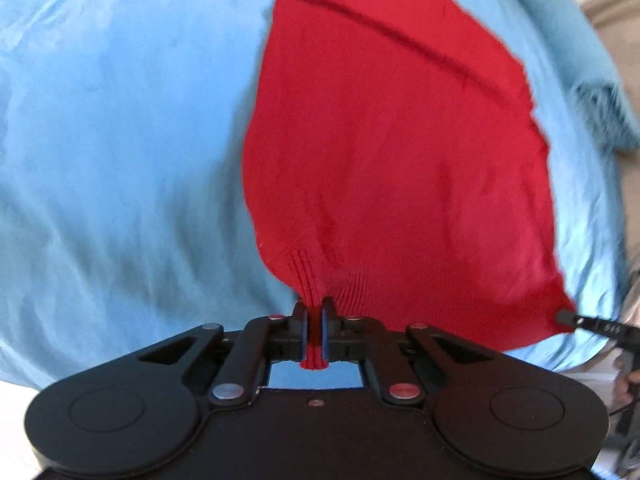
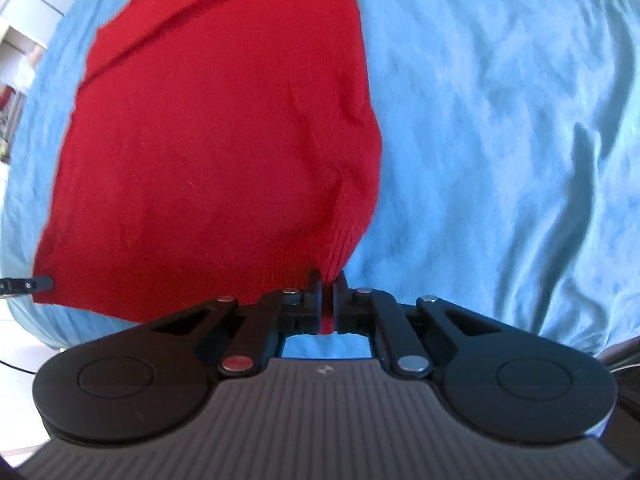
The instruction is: Fold small clothes
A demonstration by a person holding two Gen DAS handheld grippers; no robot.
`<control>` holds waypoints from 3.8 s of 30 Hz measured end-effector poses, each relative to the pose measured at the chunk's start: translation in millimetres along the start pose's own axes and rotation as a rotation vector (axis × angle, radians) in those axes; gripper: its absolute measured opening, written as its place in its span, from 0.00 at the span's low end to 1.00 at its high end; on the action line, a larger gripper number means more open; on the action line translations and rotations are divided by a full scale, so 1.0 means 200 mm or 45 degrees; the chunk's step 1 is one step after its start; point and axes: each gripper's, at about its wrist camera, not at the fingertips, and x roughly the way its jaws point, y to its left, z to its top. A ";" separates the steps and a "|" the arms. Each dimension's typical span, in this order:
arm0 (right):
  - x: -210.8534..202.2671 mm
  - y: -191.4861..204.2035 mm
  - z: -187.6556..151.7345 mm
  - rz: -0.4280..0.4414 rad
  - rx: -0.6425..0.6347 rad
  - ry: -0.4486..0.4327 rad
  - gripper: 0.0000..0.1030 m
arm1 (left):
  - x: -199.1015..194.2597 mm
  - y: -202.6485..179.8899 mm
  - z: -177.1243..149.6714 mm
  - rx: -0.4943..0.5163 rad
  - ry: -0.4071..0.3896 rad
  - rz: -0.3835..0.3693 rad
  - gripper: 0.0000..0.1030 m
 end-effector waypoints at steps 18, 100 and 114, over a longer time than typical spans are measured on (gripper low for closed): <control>-0.36 0.11 1.18 0.463 0.127 -0.542 0.19 | -0.22 -0.17 1.15 -0.075 -0.672 -0.247 0.04; 0.21 0.19 0.84 0.057 0.045 -0.596 1.00 | 0.57 -0.81 0.95 0.262 -0.520 0.372 1.00; 0.49 0.07 0.79 0.025 0.302 -0.672 1.00 | 0.78 -0.81 1.23 0.127 -0.558 0.332 1.00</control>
